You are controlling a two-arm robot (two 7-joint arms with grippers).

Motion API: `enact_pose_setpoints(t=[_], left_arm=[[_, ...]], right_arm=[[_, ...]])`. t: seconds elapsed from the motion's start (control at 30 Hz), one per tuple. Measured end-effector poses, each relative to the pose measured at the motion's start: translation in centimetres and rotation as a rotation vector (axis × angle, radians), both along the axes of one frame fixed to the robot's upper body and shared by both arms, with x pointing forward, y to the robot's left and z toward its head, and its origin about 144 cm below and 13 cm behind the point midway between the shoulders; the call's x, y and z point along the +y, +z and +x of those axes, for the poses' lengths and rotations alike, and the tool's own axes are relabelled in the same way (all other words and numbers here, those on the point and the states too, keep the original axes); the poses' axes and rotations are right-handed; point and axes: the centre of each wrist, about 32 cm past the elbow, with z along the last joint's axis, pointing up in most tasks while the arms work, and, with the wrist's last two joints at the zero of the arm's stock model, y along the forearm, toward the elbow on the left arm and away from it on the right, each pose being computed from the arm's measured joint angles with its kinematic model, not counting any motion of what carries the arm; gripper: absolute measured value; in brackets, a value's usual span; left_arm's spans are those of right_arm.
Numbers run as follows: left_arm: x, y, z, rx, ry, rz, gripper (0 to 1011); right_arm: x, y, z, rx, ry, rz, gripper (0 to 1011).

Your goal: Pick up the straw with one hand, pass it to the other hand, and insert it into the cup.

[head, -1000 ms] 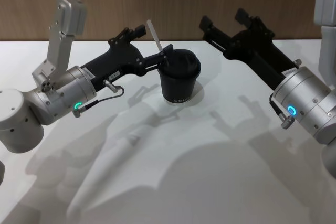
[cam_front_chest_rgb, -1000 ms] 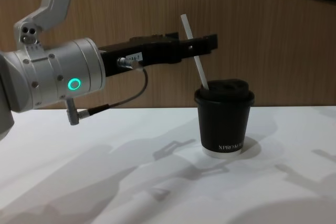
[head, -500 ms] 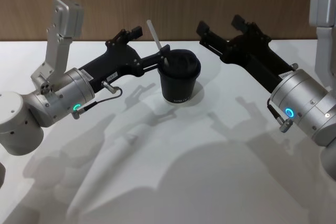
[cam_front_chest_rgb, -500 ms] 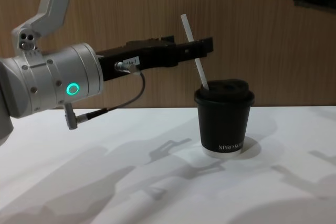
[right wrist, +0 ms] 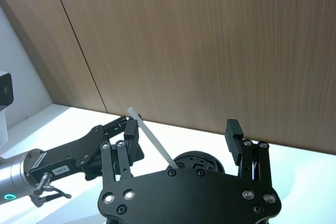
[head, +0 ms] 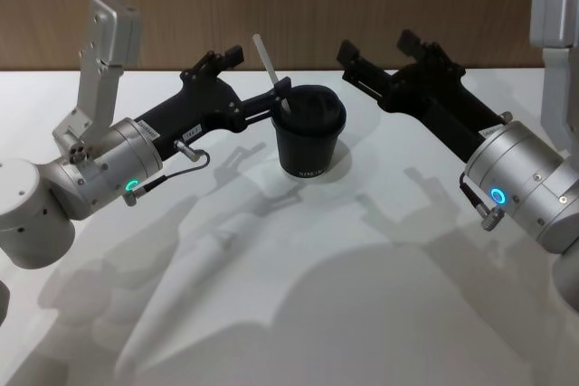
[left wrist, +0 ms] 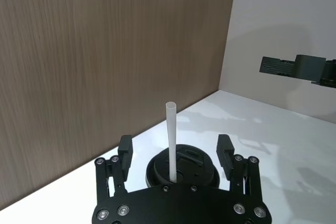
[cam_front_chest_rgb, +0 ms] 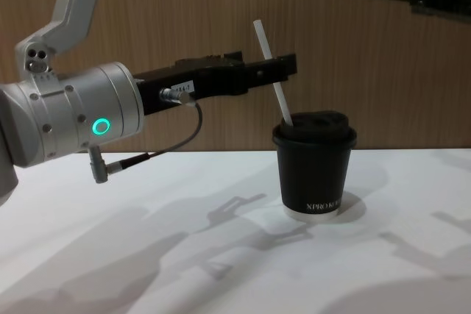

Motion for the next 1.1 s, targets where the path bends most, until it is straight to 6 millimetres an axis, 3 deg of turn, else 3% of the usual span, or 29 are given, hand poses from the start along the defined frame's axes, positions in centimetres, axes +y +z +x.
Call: enact_pose_setpoints(t=[1.1], left_arm=[[0.02, -0.08, 0.00, 0.002, 0.002, -0.001, 1003]], right_arm=[[0.02, 0.03, -0.03, 0.005, 0.001, -0.001, 1001]])
